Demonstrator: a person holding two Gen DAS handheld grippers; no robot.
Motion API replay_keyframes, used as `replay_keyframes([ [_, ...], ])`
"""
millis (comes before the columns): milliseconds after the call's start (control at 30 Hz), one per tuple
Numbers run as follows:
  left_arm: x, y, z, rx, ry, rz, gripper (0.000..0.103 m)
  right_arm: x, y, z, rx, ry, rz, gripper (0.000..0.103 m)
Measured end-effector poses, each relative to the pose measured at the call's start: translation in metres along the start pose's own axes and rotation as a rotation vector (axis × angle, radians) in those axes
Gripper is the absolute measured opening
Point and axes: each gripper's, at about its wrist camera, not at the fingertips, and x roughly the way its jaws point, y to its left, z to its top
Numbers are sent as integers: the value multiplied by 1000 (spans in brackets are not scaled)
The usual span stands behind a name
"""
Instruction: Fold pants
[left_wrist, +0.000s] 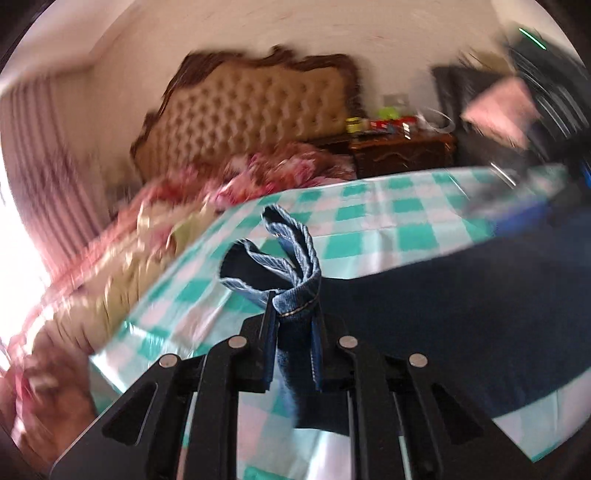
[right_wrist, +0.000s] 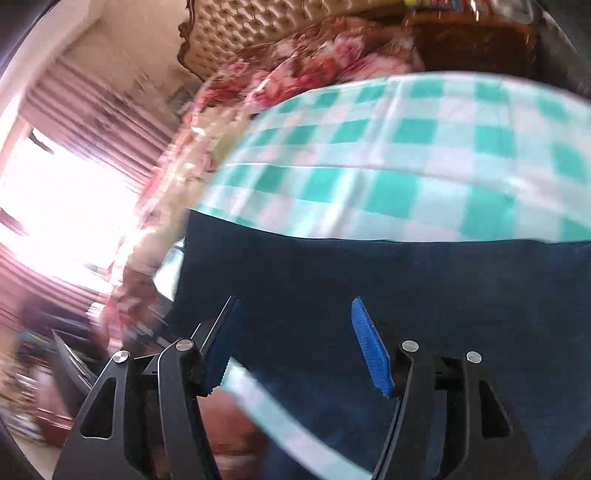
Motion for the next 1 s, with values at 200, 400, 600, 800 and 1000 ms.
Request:
replay_keyframes([
  [200, -8, -73, -14, 240, -45, 57, 15, 21, -5, 4, 84, 84, 148, 61],
  [400, -16, -124, -38, 403, -53, -5, 16, 30, -55, -15, 224, 96, 137, 64],
  [600, -14, -122, -56, 439, -72, -21, 55, 39, -85, -27, 300, 108, 159, 64],
  [800, -5, -106, -54, 464, -76, -83, 56, 41, -83, -21, 281, 116, 155, 64],
  [1000, 32, -74, -39, 331, 37, -342, 40, 39, -90, -22, 285, 128, 176, 64],
])
